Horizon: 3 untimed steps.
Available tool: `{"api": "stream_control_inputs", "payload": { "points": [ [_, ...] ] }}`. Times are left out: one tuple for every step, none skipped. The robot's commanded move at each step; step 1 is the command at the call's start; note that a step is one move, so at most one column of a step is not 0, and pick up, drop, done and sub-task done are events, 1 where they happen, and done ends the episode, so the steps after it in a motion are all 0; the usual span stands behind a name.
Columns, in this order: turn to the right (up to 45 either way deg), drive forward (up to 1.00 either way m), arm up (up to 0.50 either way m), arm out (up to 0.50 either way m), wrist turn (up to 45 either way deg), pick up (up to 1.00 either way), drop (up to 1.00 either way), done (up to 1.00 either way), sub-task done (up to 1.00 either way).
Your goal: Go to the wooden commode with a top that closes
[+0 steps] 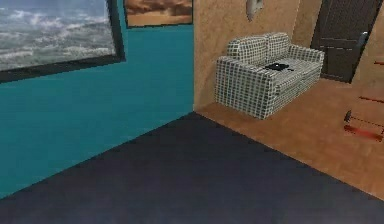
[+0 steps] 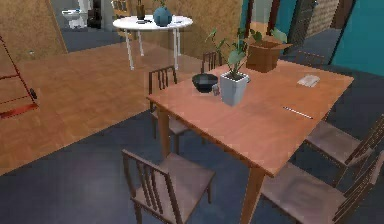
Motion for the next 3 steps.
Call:
{"api": "stream_control_inputs", "payload": {
  "points": [
    [0.0, 0.40, 0.00, 0.00, 0.0, 0.00, 0.00, 0.00, 0.00],
    [45.0, 0.00, 0.00, 0.00, 0.0, 0.00, 0.00, 0.00, 0.00],
    [0.0, 0.65, 0.00, 0.00, 0.0, 0.00, 0.00, 0.00, 0.00]
  ]
}}
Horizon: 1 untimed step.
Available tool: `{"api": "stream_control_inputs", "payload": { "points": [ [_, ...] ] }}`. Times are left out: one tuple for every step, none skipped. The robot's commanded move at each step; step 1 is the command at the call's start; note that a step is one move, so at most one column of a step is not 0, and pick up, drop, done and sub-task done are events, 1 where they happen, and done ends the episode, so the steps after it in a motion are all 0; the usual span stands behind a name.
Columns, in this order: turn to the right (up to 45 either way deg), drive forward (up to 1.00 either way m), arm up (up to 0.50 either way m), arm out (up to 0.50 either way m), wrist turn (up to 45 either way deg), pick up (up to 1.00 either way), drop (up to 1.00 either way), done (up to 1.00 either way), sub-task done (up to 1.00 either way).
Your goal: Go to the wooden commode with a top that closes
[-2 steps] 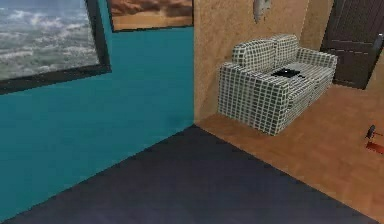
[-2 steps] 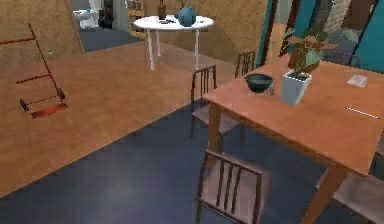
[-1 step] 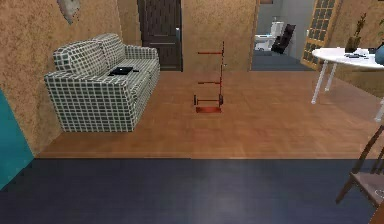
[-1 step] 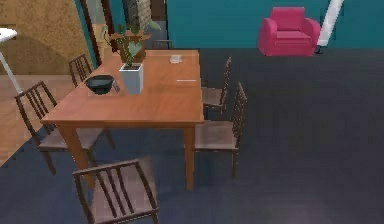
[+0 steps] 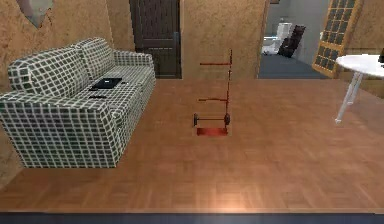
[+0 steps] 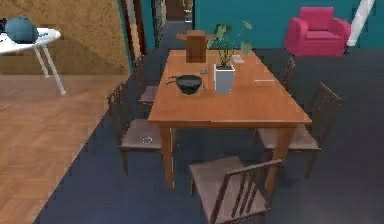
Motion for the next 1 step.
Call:
{"api": "stream_control_inputs", "payload": {
  "points": [
    [27.0, 0.00, 0.00, 0.00, 0.0, 0.00, 0.00, 0.00, 0.00]
  ]
}}
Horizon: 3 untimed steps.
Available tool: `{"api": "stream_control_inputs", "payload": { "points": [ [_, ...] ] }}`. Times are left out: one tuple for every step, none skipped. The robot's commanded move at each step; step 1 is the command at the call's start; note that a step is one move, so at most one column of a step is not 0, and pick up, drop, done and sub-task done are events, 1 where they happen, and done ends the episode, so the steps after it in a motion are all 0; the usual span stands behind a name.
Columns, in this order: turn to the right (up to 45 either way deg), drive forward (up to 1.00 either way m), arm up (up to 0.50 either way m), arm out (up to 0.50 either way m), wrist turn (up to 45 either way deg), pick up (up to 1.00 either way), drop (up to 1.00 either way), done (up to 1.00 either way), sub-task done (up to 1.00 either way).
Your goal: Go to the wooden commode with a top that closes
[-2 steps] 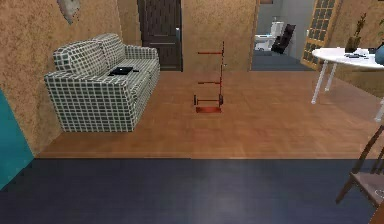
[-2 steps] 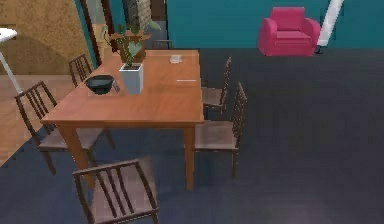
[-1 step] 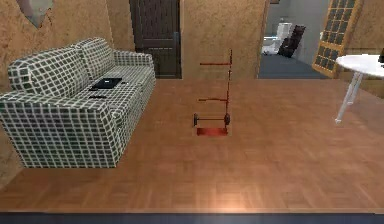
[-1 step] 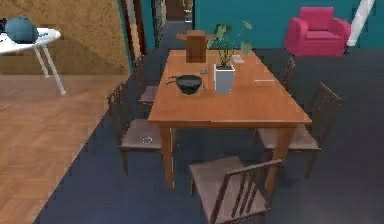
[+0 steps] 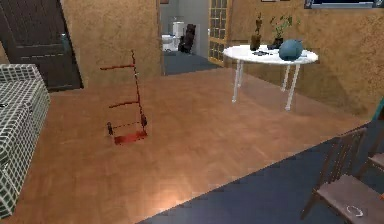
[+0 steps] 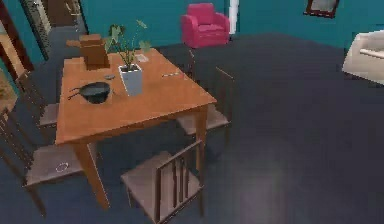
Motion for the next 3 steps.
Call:
{"api": "stream_control_inputs", "payload": {
  "points": [
    [0.0, 1.00, 0.00, 0.00, 0.0, 0.00, 0.00, 0.00, 0.00],
    [0.0, 1.00, 0.00, 0.00, 0.0, 0.00, 0.00, 0.00, 0.00],
    [6.0, 0.00, 0.00, 0.00, 0.0, 0.00, 0.00, 0.00, 0.00]
  ]
}}
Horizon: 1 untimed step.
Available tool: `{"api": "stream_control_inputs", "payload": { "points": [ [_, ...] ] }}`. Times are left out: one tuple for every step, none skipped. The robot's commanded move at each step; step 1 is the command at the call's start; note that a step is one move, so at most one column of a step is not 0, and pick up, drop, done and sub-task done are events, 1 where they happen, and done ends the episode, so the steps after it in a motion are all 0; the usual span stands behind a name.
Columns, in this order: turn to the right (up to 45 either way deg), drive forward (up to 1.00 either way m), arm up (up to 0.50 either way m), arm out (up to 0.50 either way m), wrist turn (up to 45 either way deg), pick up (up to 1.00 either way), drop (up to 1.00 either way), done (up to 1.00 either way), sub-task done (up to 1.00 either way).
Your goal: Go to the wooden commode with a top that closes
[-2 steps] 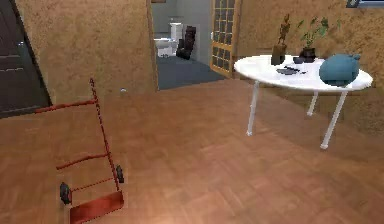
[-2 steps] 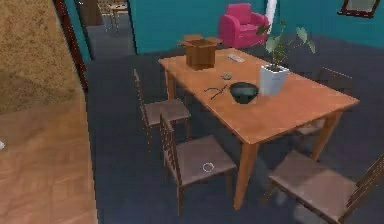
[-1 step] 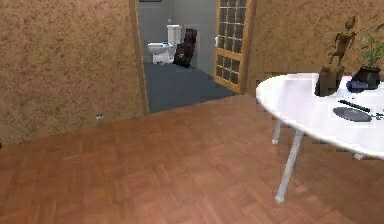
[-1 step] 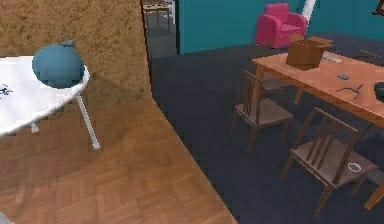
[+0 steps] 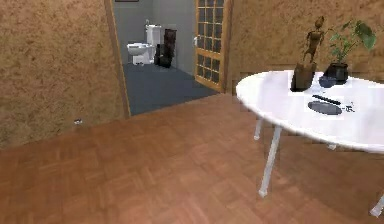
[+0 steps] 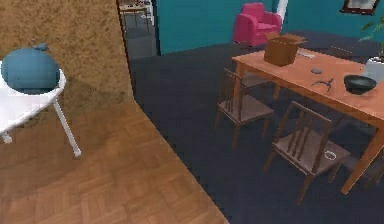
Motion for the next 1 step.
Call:
{"api": "stream_control_inputs", "payload": {
  "points": [
    [0.0, 0.35, 0.00, 0.00, 0.0, 0.00, 0.00, 0.00, 0.00]
  ]
}}
